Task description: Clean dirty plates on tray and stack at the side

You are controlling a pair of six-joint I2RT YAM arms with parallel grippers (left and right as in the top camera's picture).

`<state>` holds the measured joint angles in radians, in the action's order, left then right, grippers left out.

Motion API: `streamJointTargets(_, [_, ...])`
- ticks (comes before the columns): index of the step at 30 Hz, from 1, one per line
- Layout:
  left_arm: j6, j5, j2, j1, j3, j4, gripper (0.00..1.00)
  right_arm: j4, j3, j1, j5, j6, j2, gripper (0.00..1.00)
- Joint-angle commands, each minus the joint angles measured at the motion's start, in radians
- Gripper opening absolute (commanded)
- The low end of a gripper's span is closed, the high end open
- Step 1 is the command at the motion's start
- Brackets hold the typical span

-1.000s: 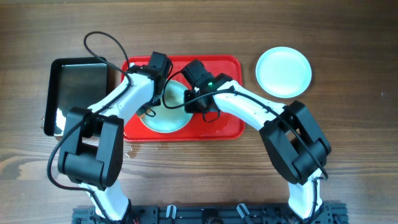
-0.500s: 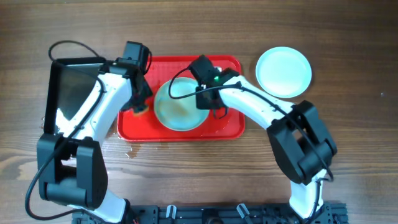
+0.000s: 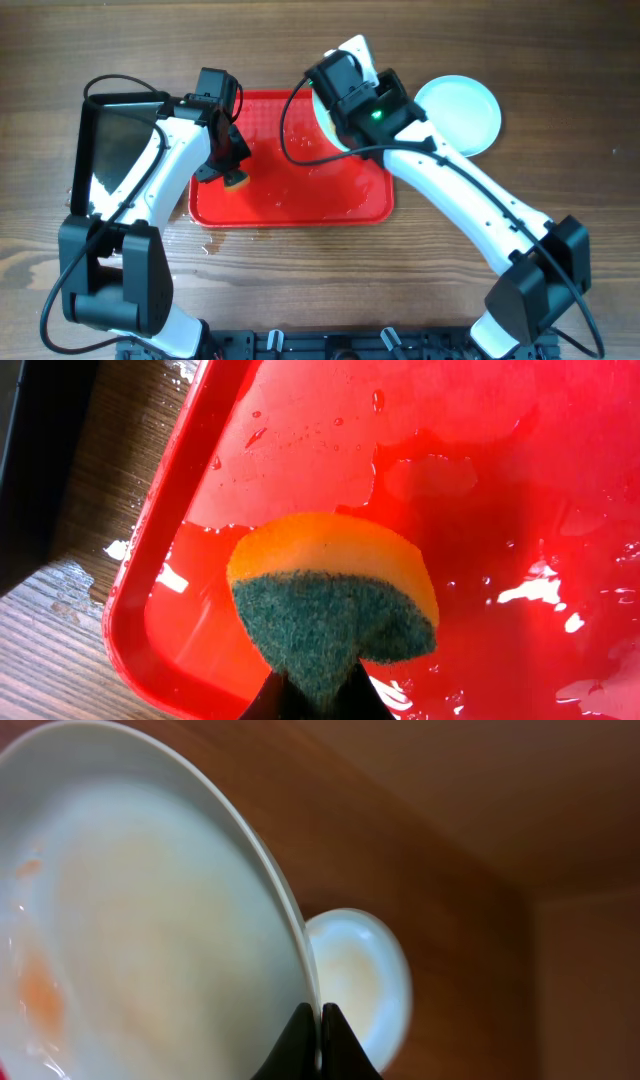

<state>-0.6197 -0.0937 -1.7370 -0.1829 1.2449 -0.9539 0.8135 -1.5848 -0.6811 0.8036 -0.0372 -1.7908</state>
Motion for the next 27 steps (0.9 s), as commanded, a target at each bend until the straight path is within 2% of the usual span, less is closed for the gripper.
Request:
streamJointTargets(1, [-0.014, 0.014, 0.005, 0.002, 0.010, -0.002, 0.06, -0.010, -0.014, -0.063, 0.164, -0.207, 0.015, 0.04])
streamJointTargets(7, [-0.014, 0.014, 0.005, 0.002, 0.008, -0.001, 0.06, -0.005, -0.012, -0.142, 0.092, -0.358, 0.014, 0.04])
streamJointTargets(16, [-0.014, 0.014, 0.003, 0.002, 0.008, 0.007, 0.06, -0.013, -0.012, -0.158, 0.085, -0.309, 0.014, 0.04])
streamJointTargets(17, [-0.014, 0.014, 0.003, 0.002, 0.008, 0.007, 0.05, -0.013, -0.012, -0.158, 0.076, -0.275, 0.014, 0.04])
streamJointTargets(21, [-0.013, 0.014, 0.003, 0.002, -0.006, 0.006, 0.04, 0.006, -0.003, -0.119, -0.249, -0.058, 0.014, 0.04])
streamJointTargets(24, [-0.013, 0.014, 0.003, 0.002, -0.022, 0.007, 0.04, -0.035, 0.046, -0.042, -0.425, 0.132, 0.014, 0.04])
streamJointTargets(27, [-0.013, 0.014, 0.003, 0.002, -0.032, 0.017, 0.04, -0.072, 0.106, 0.048, -0.563, 0.255, 0.014, 0.04])
